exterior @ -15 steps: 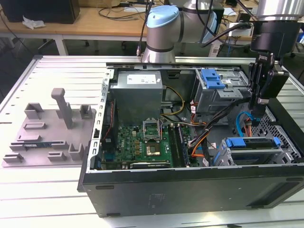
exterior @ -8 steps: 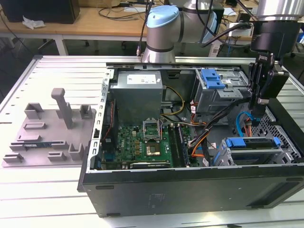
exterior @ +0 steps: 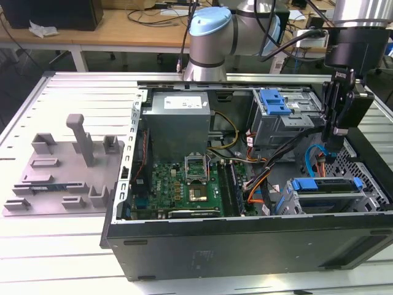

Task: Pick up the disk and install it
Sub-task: 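Insert the first disk wire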

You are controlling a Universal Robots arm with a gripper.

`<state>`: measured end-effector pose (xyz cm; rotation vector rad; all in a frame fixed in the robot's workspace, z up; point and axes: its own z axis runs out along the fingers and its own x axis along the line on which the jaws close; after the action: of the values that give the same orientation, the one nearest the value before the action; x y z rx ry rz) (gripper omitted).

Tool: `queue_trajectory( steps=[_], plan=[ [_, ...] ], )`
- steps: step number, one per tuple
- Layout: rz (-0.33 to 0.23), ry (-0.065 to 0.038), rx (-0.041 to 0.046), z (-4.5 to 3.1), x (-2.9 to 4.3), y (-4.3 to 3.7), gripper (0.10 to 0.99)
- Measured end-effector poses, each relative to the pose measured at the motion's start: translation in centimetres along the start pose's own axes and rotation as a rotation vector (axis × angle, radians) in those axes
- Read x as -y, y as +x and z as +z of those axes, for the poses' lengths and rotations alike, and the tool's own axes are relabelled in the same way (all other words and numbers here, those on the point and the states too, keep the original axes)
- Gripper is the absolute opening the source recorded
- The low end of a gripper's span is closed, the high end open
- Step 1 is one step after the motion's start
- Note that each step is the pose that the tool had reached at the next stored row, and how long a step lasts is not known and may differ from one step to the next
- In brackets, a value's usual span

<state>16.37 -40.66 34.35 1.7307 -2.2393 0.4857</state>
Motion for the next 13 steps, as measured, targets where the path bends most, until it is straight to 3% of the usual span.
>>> queue_trajectory(
  steps=[6,8,13],
  plan=[
    [0.000,0.000,0.0004,0.05,0.01,-0.02,0.341],
    [0.000,0.000,0.0004,0.06,0.01,-0.03,0.204],
    [0.000,0.000,0.0004,0.08,0.01,-0.04,0.169]
  ],
)
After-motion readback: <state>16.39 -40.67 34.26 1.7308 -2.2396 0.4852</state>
